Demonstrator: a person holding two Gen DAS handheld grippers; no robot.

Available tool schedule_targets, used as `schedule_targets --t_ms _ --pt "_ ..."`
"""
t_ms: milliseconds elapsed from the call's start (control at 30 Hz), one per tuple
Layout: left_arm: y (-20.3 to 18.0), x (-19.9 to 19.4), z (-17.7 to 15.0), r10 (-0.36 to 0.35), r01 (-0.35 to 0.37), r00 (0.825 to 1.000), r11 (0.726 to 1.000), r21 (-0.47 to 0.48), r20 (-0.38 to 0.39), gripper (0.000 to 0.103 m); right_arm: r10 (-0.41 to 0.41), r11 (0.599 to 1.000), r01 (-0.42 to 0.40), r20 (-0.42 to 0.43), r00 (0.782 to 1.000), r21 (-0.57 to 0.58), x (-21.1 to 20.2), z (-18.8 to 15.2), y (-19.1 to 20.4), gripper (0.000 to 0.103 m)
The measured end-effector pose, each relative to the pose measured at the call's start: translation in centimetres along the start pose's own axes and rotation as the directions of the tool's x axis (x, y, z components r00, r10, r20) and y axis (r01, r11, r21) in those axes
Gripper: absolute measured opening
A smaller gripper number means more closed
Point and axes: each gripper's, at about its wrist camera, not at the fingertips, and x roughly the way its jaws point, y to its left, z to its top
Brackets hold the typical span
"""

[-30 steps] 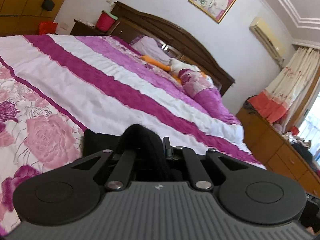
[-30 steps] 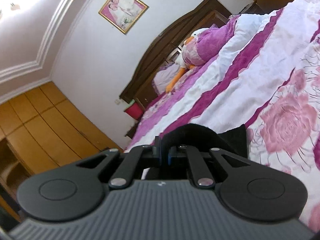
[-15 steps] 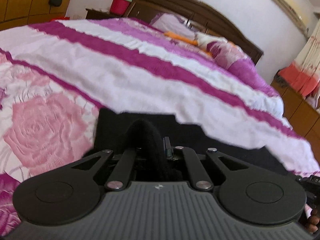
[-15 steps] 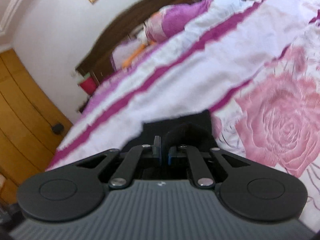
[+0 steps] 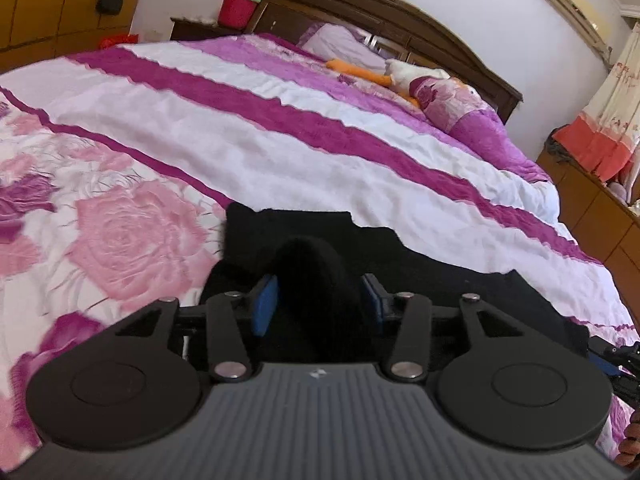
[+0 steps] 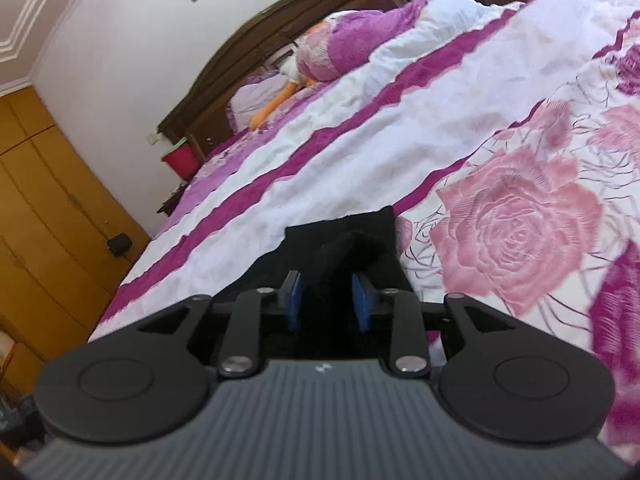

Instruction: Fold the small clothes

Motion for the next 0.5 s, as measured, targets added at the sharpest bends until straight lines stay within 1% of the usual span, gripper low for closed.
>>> schedule_targets --t_ms 67,167,200,267,333,467,500 --pt "-0.1 -1.1 -0.4 -0.023 0.023 1.000 1.000 0.000 -0.003 0.052 0.016 1.000 -0.016 -0.012 1.000 -0.020 -0.7 -0.2 0.1 0.032" --pt "-0.2 -1.1 -1.1 -0.076 0.075 0.996 0.997 -0.031 -0.046 0.052 0.033 0.999 -0.035 -0.039 0.999 -0.036 -1.0 -0.7 0.4 0.032" --pt "-0.3 -0.9 -1.3 -0.091 0.089 0.994 0.995 -0.038 -0.058 0.052 0.026 0.999 -0.028 -0.043 0.999 -0.036 -1.0 -1.0 0.6 0.033" --pt "-0.6 -0.5 -1.8 -0.093 0.091 0.994 0.995 -0.032 -0.063 0.052 0.014 0.999 -0.015 -0.047 0.999 -0.033 -0.7 -1.5 0.8 0.033" --pt "-0.9 -0.1 -2.1 -0.085 0.085 0.995 0.996 -0.013 -0.055 0.052 0.020 0.999 -0.021 -0.058 0.998 -0.027 -0.2 -2.0 0.8 0.032" --pt "-1.1 0.6 -2.0 -0.114 0.113 0.992 0.993 -0.019 -0.050 0.052 0.014 0.999 -0.016 -0.054 0.998 -0.040 0.9 -2.3 0.9 0.032" --pt "-1.0 0.8 -1.9 -0.127 0.126 0.991 0.992 -0.029 -0.050 0.047 0.015 0.999 -0.017 -0.055 0.998 -0.034 1.1 -2.1 0.9 0.032"
